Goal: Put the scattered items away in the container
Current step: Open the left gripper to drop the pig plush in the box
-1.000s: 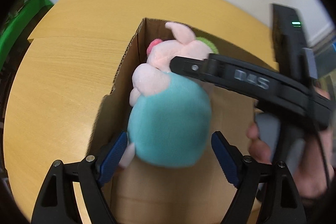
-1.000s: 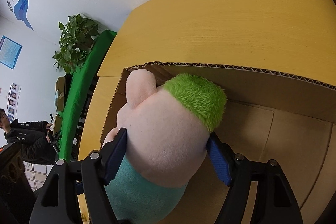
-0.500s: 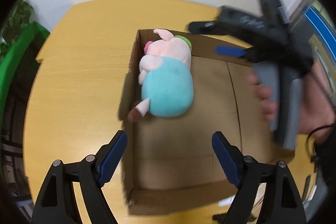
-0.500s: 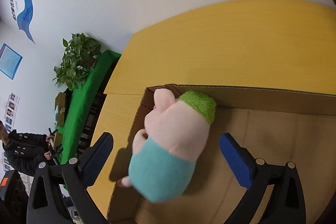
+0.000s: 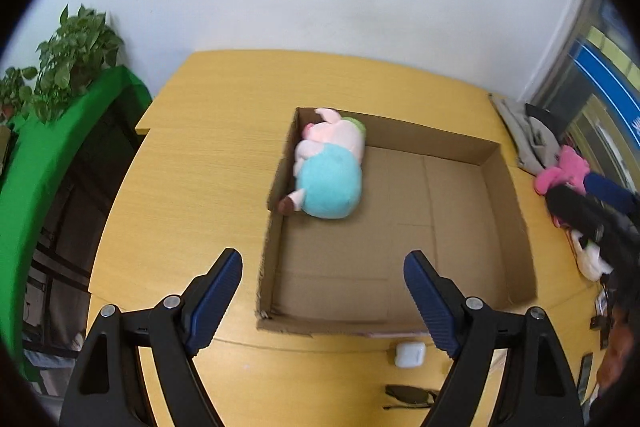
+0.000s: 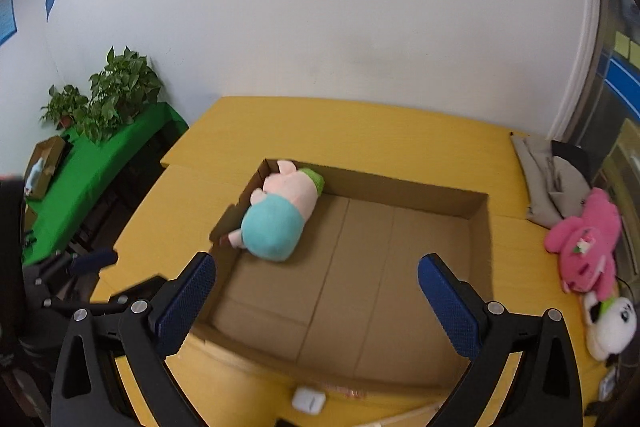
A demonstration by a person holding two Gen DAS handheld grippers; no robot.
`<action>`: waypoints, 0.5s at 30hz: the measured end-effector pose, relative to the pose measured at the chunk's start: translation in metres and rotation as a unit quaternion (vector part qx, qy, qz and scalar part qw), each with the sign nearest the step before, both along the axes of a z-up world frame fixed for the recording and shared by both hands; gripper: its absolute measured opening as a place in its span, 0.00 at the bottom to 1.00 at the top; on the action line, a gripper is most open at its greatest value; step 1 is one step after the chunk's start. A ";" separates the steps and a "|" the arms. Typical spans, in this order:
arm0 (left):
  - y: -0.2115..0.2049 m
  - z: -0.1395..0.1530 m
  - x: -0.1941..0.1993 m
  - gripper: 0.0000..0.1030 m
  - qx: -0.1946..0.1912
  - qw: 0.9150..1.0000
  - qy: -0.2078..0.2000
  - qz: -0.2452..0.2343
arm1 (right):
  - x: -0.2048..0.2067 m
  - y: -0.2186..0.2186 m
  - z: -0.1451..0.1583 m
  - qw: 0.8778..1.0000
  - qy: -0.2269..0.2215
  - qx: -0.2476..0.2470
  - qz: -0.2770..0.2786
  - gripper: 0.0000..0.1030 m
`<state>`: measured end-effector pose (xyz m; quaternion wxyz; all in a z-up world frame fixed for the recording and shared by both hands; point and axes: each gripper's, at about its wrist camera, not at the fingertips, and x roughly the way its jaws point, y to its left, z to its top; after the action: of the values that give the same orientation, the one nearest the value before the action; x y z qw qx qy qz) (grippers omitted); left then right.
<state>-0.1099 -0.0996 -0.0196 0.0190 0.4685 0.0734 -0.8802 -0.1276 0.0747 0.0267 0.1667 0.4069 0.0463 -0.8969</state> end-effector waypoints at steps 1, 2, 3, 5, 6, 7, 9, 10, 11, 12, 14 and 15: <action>0.007 0.006 0.008 0.81 -0.002 1.000 0.004 -0.006 | 0.010 0.004 0.001 1.000 -0.007 0.001 0.000 1.00; 0.011 0.010 0.014 0.81 -0.003 1.000 0.007 -0.010 | 0.020 0.008 0.003 1.000 -0.014 0.000 0.002 1.00; 0.016 0.013 0.019 0.81 -0.007 1.000 0.011 -0.017 | 0.029 0.012 0.005 1.000 -0.017 0.003 0.003 1.00; 0.025 0.018 0.029 0.81 -0.011 0.999 0.015 -0.033 | 0.044 0.018 0.006 1.000 -0.018 0.010 0.003 1.00; 0.027 0.017 0.032 0.81 -0.010 0.999 0.014 -0.038 | 0.050 0.022 0.007 1.000 -0.019 0.013 0.002 1.00; 0.028 0.015 0.034 0.81 -0.006 0.999 0.013 -0.040 | 0.054 0.027 0.006 1.000 -0.021 0.015 0.001 1.00; 0.027 0.005 0.033 0.81 0.002 0.999 0.002 -0.037 | 0.063 0.037 0.006 1.000 -0.025 0.016 -0.004 1.00; 0.027 -0.002 0.030 0.81 0.006 0.999 -0.004 -0.039 | 0.066 0.043 0.003 0.999 -0.030 0.014 -0.008 1.00; 0.026 -0.008 0.027 0.81 0.009 0.999 -0.009 -0.042 | 0.068 0.050 0.000 0.999 -0.037 0.012 -0.012 1.00; 0.026 -0.018 0.022 0.81 0.008 0.999 -0.019 -0.047 | 0.070 0.055 -0.003 0.999 -0.042 0.010 -0.014 1.00; 0.029 -0.038 0.011 0.81 0.006 0.998 -0.035 -0.055 | 0.069 0.067 -0.015 0.999 -0.050 -0.002 -0.016 1.00; 0.029 -0.049 0.004 0.81 0.003 0.997 -0.043 -0.059 | 0.066 0.073 -0.024 0.998 -0.056 -0.012 -0.014 1.00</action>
<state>-0.1059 -0.0710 -0.0689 -0.0310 0.5098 0.0474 -0.8584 -0.0611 0.1476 0.0029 0.1616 0.4549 0.0205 -0.8755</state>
